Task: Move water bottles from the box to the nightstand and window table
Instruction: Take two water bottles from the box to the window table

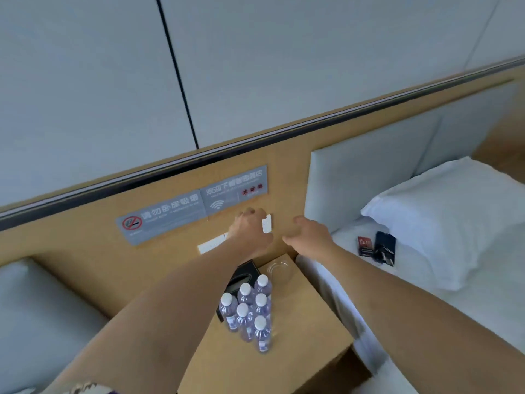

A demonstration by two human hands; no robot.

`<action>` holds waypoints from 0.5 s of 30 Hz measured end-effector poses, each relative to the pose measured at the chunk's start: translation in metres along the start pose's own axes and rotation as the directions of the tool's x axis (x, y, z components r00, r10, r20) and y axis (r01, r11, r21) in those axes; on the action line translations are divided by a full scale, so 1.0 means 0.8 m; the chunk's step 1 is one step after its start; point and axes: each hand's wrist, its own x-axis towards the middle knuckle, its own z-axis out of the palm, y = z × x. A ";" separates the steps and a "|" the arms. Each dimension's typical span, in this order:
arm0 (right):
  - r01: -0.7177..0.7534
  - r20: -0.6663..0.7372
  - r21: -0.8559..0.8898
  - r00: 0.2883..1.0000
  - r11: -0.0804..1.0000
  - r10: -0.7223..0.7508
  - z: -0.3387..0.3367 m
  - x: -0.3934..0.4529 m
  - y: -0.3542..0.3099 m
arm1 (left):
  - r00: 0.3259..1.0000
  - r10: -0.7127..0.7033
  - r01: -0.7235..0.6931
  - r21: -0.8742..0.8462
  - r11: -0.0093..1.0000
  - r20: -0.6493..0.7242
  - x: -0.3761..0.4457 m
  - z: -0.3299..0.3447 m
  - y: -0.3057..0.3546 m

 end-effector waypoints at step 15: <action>-0.566 -0.366 0.109 0.741 0.817 0.563 -0.114 -0.288 0.186 | 0.676 0.698 -0.716 -0.012 0.698 0.236 -0.125 0.094 0.307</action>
